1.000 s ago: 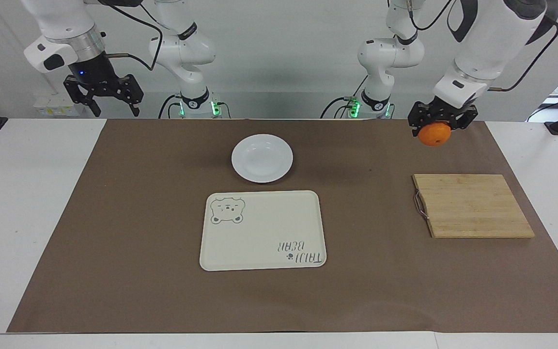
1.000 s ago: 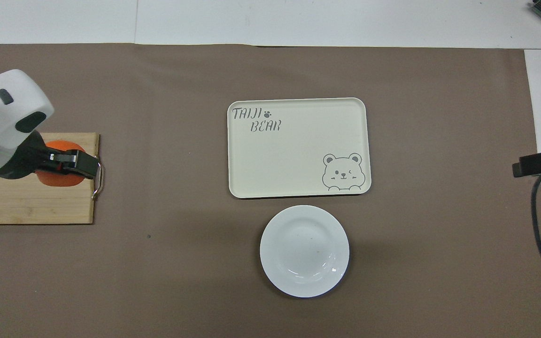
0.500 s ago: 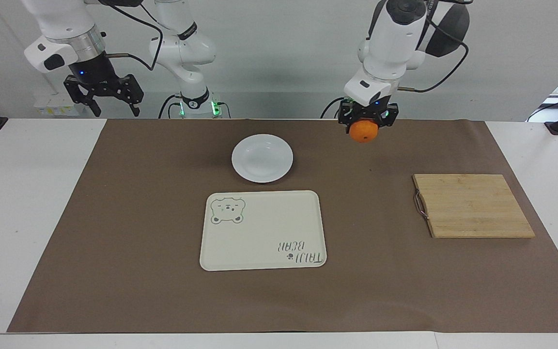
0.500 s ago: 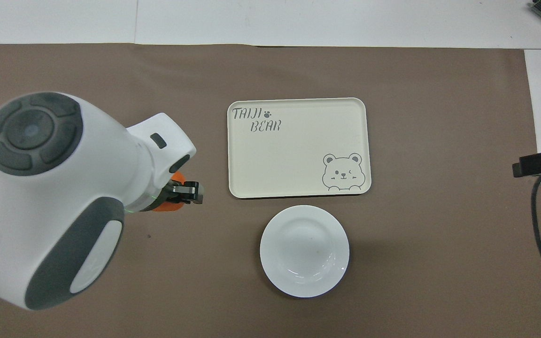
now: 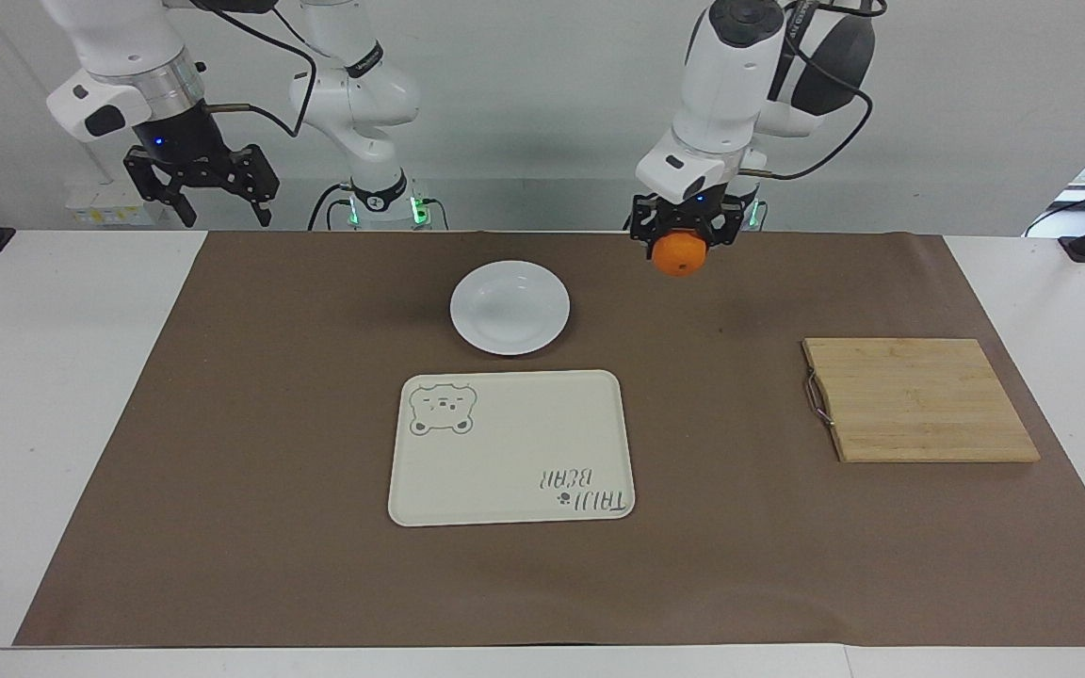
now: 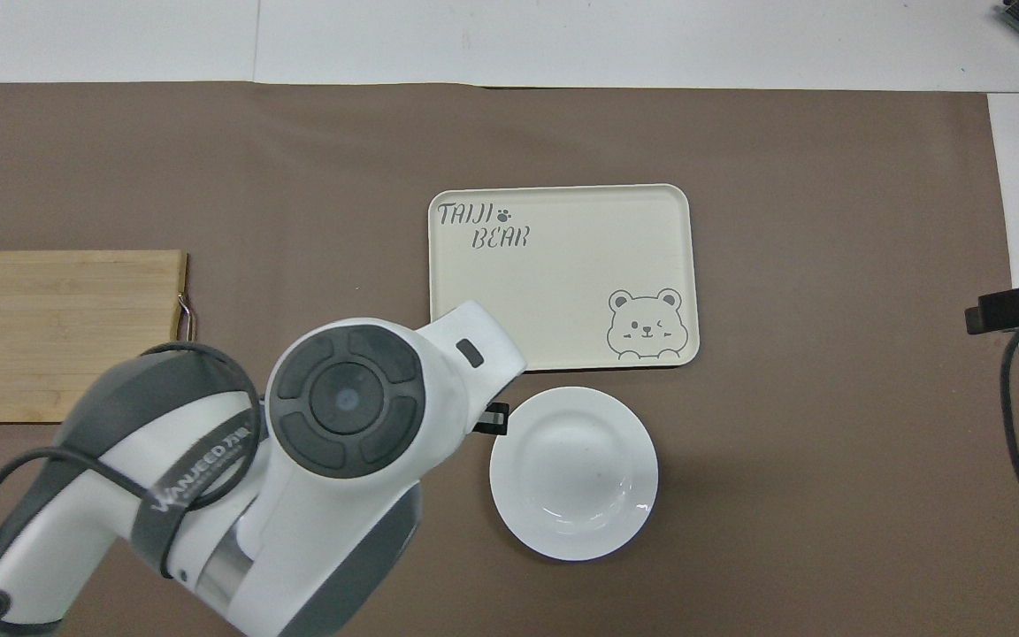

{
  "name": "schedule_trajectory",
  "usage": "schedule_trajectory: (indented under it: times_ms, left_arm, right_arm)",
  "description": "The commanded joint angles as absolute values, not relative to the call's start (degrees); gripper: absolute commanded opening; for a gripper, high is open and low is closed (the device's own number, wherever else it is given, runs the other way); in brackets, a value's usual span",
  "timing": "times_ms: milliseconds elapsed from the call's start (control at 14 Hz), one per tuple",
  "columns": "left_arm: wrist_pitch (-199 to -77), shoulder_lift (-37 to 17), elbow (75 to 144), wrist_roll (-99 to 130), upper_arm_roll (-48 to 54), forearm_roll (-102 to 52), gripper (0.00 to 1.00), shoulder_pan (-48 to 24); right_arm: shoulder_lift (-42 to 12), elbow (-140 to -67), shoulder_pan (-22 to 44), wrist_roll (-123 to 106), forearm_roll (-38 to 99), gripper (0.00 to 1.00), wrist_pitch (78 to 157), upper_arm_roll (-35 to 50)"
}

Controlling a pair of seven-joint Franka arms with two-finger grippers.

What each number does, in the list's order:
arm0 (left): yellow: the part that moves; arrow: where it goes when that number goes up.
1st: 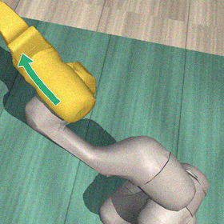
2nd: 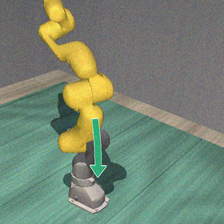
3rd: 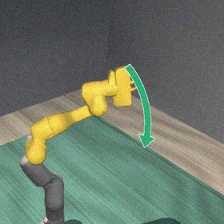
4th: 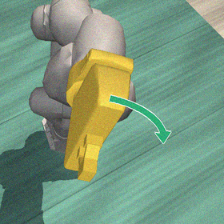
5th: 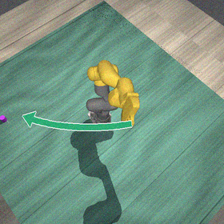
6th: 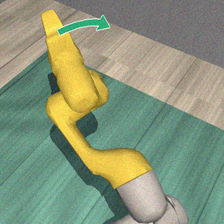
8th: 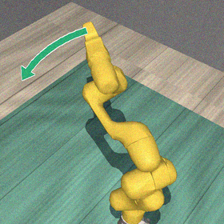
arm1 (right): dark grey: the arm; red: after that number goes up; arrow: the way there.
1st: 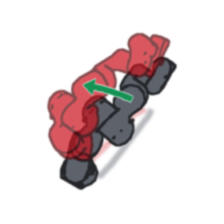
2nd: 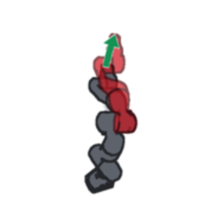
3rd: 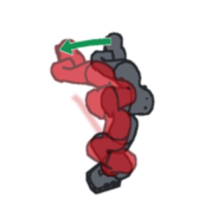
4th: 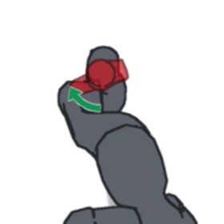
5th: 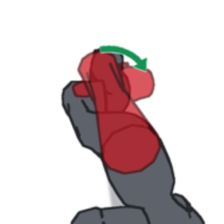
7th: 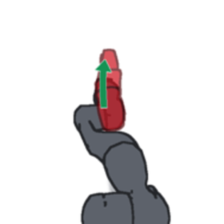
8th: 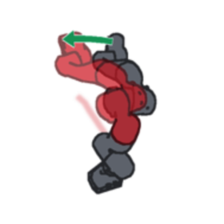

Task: Place orange and plate with both arms
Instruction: 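Lower the orange onto the white plate and open the left gripper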

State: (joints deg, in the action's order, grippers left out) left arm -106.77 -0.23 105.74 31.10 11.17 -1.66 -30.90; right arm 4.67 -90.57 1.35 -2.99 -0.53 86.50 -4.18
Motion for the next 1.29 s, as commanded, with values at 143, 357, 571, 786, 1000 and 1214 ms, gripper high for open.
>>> schedule_trajectory:
  times_ms: [143, 357, 571, 786, 1000, 1214]
  left_arm:
    - [-115.38, -5.53, 109.51, 35.59, 10.02, -1.32, 0.00, -37.96]
    - [-119.69, -8.43, 110.74, 37.35, 9.93, -0.97, 0.00, -41.56]
    - [-124.35, -8.61, 113.46, 38.41, 9.93, -0.97, 0.00, -43.94]
    - [-127.43, -10.80, 114.08, 39.63, 9.93, -0.88, 0.00, -45.69]
    - [-130.24, -14.49, 114.08, 41.82, 9.84, 0.52, 0.00, -47.27]
    - [-133.85, -17.40, 114.17, 43.77, 9.84, 2.11, 0.00, -48.34]
  right_arm:
    - [5.45, -90.88, 1.14, -4.04, -0.88, 1.00, 85.96, -4.04]
    - [5.45, -90.88, 1.14, -4.04, -0.88, 1.00, 85.96, -4.04]
    - [5.45, -90.88, 1.14, -4.04, -0.88, 1.00, 85.96, -4.04]
    - [5.45, -90.88, 1.14, -4.04, -0.88, 1.00, 85.96, -4.04]
    - [5.45, -90.79, 1.14, -4.04, -0.88, 1.00, 85.96, -4.04]
    - [5.45, -90.88, 1.14, -4.04, -0.88, 1.00, 85.96, -4.04]
